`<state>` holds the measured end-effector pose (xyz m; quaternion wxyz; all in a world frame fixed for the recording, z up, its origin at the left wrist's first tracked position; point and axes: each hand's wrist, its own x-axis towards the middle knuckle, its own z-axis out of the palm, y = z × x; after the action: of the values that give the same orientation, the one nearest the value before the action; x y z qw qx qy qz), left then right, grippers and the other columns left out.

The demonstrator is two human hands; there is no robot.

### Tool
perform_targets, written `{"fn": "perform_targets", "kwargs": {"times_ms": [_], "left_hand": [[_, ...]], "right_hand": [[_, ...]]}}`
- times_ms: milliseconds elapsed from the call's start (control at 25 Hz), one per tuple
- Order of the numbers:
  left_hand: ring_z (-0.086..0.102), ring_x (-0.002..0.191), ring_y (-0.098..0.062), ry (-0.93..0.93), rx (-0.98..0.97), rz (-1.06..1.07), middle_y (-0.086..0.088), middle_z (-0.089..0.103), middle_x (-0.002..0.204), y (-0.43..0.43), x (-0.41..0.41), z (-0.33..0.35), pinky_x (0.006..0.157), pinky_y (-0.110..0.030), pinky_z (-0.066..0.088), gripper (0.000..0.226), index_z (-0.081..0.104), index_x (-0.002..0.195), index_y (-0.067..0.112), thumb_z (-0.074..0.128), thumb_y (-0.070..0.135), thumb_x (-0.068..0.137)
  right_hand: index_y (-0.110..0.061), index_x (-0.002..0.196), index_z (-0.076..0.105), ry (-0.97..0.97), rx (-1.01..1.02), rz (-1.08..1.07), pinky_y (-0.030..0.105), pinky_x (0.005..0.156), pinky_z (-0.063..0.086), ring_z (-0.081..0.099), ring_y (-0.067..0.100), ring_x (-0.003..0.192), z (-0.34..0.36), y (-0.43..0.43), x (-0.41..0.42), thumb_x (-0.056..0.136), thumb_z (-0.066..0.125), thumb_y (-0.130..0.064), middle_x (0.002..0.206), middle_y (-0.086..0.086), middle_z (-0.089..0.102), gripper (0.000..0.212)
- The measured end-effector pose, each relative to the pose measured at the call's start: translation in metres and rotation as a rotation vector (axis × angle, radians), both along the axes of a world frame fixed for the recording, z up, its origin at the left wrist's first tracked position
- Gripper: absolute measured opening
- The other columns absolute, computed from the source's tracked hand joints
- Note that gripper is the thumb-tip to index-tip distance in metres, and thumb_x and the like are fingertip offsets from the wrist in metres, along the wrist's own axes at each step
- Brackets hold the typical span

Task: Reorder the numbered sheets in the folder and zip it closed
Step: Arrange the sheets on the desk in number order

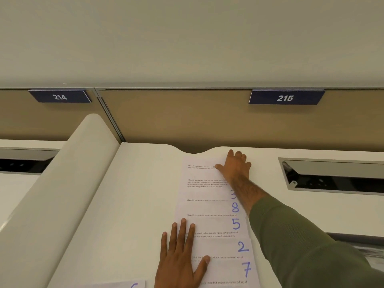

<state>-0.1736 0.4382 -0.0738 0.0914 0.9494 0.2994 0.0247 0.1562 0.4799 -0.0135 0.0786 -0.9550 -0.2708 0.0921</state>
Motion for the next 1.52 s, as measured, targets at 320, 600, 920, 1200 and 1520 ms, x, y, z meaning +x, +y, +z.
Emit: {"fn": "perform_targets", "kwargs": {"times_ms": [320, 600, 920, 1200, 1520], "left_hand": [[0.003, 0.157, -0.022, 0.019, -0.043, 0.013, 0.005, 0.002, 0.17, -0.003, -0.001, 0.012, 0.121, -0.05, 0.009, 0.082, 0.012, 0.162, 0.028, 0.029, 0.074, 0.096], [-0.012, 0.156, -0.018, 0.008, -0.034, 0.013, 0.007, -0.01, 0.169, -0.005, -0.006, 0.015, 0.124, -0.05, 0.003, 0.082, 0.001, 0.162, 0.03, 0.023, 0.075, 0.096], [-0.011, 0.156, -0.017, -0.015, -0.048, 0.015, 0.007, -0.01, 0.169, -0.005, -0.006, 0.012, 0.124, -0.049, 0.001, 0.083, 0.001, 0.162, 0.03, 0.024, 0.075, 0.095], [-0.017, 0.154, -0.015, 0.009, -0.05, 0.018, 0.008, -0.015, 0.168, -0.005, -0.006, 0.013, 0.124, -0.048, -0.003, 0.083, -0.003, 0.161, 0.031, 0.02, 0.076, 0.095], [-0.026, 0.151, -0.008, -0.099, -0.289, 0.091, 0.013, -0.026, 0.164, 0.003, -0.006, 0.029, 0.124, -0.039, -0.012, 0.08, -0.01, 0.16, 0.034, 0.004, 0.076, 0.093]], "right_hand": [[-0.018, 0.104, 0.055, 0.162, 0.081, -0.139, 0.043, 0.098, 0.038, 0.06, 0.03, 0.111, 0.01, 0.016, 0.021, 0.087, 0.066, -0.025, 0.113, 0.006, 0.062, 0.021], [-0.014, 0.071, 0.061, 0.315, 0.297, -0.179, 0.03, 0.074, 0.049, 0.068, 0.032, 0.093, 0.022, -0.003, 0.056, 0.078, 0.075, -0.013, 0.1, 0.012, 0.073, 0.016], [-0.013, 0.074, 0.057, 0.481, 0.814, -0.346, 0.03, 0.061, 0.047, 0.06, 0.025, 0.071, 0.059, -0.021, 0.067, 0.088, 0.069, -0.009, 0.08, 0.009, 0.062, 0.018], [-0.004, 0.08, 0.064, 0.076, 0.665, -0.266, 0.031, 0.062, 0.039, 0.053, 0.026, 0.072, 0.068, -0.057, 0.054, 0.093, 0.057, -0.01, 0.078, 0.01, 0.061, 0.016], [-0.01, 0.099, 0.064, -0.321, 0.84, -0.001, 0.043, 0.067, 0.05, 0.061, 0.025, 0.082, 0.187, -0.107, 0.038, 0.101, 0.05, -0.021, 0.098, 0.01, 0.069, 0.019]]}}
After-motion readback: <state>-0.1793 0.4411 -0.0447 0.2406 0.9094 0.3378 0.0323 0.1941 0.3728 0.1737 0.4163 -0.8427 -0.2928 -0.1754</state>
